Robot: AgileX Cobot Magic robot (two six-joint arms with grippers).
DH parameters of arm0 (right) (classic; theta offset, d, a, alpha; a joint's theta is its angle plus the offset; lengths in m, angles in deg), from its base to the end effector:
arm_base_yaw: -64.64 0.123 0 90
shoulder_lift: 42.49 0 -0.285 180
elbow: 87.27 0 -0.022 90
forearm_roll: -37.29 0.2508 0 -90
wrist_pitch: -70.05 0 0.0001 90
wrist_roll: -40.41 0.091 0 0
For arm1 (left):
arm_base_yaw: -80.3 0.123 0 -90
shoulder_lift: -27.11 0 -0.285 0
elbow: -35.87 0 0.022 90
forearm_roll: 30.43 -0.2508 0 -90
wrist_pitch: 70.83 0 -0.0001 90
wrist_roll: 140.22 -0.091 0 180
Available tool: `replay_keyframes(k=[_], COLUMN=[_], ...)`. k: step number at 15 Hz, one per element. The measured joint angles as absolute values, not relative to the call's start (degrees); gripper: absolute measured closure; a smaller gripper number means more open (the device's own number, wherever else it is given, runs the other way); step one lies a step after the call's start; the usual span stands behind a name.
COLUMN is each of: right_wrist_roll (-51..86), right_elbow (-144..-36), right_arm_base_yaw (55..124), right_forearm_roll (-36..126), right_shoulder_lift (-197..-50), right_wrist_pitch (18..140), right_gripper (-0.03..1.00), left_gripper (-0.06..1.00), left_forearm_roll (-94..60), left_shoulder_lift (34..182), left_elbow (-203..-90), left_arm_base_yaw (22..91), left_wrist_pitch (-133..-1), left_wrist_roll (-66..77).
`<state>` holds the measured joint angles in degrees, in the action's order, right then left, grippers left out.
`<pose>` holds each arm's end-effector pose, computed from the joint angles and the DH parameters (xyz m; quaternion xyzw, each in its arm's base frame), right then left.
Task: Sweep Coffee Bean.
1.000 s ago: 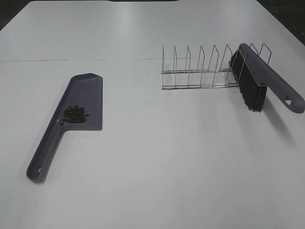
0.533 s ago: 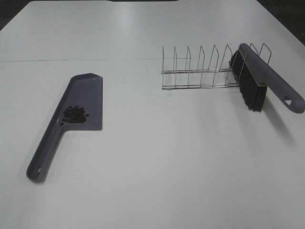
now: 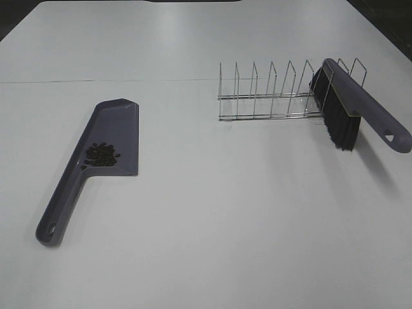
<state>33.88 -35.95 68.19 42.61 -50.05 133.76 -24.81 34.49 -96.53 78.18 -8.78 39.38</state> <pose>-0.0032 0.0074 0.2602 -0.0789 0.8726 0.0339 0.4808 -0.0094 -0.0075 0.2804 0.0218 0.8515 -0.0568 0.5209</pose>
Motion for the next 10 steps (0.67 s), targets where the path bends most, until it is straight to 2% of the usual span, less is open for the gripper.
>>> replay_keyframes(k=[10], right_wrist_roll=[33.9], right_elbow=[-36.0], right_arm_base_yaw=[68.2], right_forearm_roll=[42.6], right_shoulder_lift=[-50.0], right_wrist_pitch=[133.8], right_gripper=[0.39], left_gripper=[0.13], left_forearm_roll=[-24.8], left_shoulder_lift=[34.5], left_elbow=[-96.5], left_arm_base_yaw=[78.2], left_wrist_pitch=[-8.8], left_wrist_roll=[39.3])
